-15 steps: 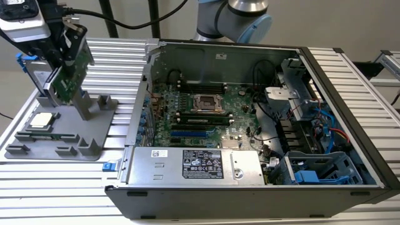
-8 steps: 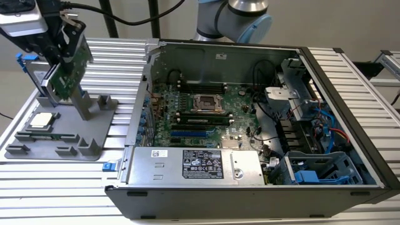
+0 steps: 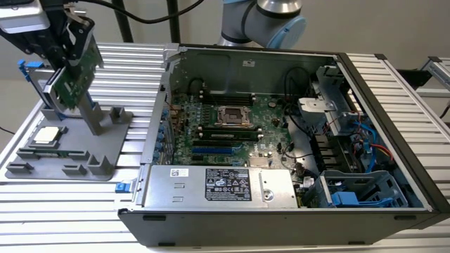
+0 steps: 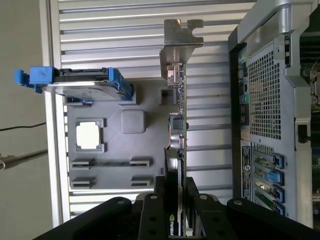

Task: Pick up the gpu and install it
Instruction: 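Pick up the gpu and move the gpu toward the slot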

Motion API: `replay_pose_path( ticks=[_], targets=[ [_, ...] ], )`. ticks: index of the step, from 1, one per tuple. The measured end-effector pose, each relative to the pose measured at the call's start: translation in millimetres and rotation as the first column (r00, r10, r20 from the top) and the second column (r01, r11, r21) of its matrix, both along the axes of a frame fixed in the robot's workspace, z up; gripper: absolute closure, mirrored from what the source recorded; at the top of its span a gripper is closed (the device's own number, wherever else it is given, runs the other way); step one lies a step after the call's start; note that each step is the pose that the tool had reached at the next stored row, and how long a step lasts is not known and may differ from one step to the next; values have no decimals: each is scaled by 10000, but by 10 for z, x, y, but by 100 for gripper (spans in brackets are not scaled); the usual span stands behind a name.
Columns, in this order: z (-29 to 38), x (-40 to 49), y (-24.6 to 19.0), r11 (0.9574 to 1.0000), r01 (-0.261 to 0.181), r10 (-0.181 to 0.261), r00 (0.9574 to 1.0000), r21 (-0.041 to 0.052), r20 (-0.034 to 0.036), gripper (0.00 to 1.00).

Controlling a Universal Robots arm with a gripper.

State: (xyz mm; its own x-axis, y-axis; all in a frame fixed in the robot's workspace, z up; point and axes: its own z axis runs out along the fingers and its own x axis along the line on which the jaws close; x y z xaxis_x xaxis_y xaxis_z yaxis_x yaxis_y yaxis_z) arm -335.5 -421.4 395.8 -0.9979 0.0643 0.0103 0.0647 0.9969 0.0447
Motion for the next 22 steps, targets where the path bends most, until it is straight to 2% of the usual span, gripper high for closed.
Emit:
replay_pose_path(
  ticks=[22],
  targets=[
    [228,0,0,10000,-5,5,10000,0,0,100]
  ],
)
